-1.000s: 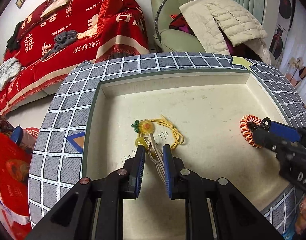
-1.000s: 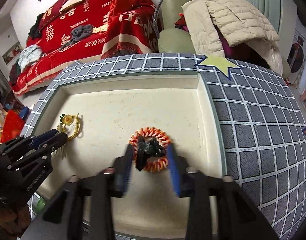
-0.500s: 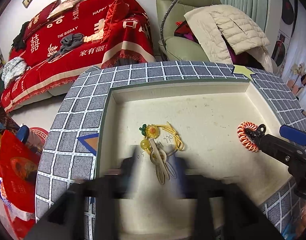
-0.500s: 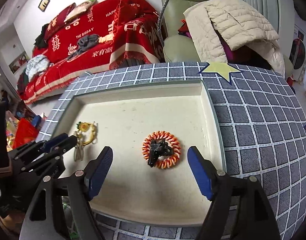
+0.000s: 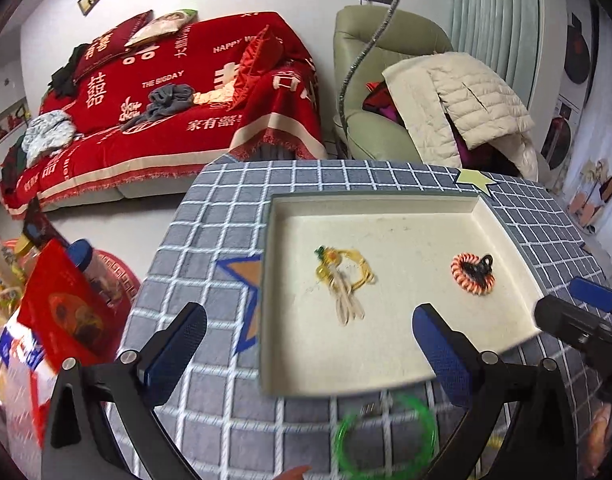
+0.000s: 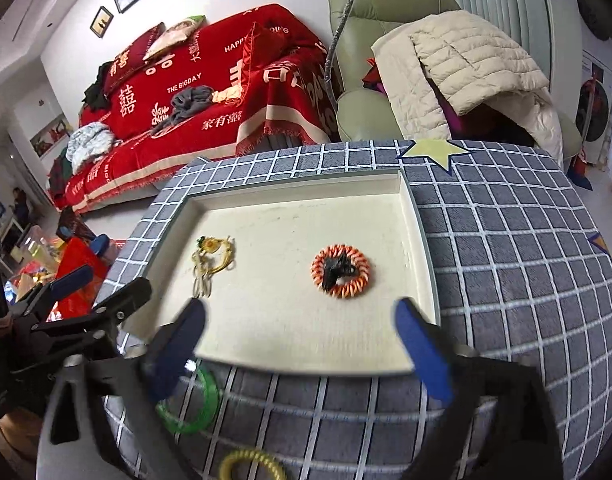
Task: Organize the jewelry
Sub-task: 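Withdraw both open tools from the tray toward the remaining jewelry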
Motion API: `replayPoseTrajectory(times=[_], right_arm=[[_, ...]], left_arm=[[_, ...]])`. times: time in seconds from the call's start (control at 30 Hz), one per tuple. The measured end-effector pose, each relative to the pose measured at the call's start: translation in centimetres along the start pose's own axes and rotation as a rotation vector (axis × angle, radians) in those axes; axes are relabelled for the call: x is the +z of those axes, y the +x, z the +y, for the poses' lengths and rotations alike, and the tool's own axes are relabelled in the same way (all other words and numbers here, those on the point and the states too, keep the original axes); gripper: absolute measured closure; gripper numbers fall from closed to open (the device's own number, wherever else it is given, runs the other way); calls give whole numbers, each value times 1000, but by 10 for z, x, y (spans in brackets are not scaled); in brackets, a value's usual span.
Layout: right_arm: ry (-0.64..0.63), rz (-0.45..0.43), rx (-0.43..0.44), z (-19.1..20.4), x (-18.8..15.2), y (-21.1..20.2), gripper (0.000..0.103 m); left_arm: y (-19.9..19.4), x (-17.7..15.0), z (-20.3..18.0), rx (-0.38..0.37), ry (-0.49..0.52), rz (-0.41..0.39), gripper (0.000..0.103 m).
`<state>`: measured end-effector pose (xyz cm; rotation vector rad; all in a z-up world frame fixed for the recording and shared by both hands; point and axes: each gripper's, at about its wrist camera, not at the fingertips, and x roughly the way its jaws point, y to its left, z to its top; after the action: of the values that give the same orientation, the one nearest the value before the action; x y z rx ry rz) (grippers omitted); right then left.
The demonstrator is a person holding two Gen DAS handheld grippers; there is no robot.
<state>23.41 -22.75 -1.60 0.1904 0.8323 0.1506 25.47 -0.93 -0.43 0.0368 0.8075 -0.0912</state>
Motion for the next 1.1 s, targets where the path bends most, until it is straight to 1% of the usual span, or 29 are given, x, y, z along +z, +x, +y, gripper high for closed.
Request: replayPoseTrajectory(times=[0.1, 0.17, 0.3, 0.4, 0.47, 0.6, 0.73, 0.9, 1.0, 1.1], right_arm=[[23, -17, 15, 0, -13, -16, 0], [34, -21, 20, -1, -20, -24, 0], [45, -56, 23, -1, -40, -41, 0], [64, -33, 42, -1, -53, -46, 0], [78, 4, 44, -3, -62, -48, 0], [83, 55, 7, -11, -82, -54, 0], [105, 91, -5, -21, -104, -60, 0], [131, 113, -50, -32, -134, -68, 0], [127, 133, -81, -34, -147, -69, 0], [110, 132, -121, -33, -155, -72, 0]], left_arm=[[-19, -17, 10, -1, -17, 6, 0], [-27, -28, 15, 1, -26, 15, 0], [-42, -53, 22, 15, -47, 33, 0], [-50, -75, 24, 25, -49, 51, 0], [-54, -87, 25, 30, -50, 59, 0], [-60, -107, 28, 44, -68, 79, 0], [-67, -120, 34, 41, -95, 90, 0], [-76, -135, 37, 7, -107, 116, 0], [-81, -145, 35, 6, -103, 126, 0], [-85, -152, 32, 7, -99, 138, 0]])
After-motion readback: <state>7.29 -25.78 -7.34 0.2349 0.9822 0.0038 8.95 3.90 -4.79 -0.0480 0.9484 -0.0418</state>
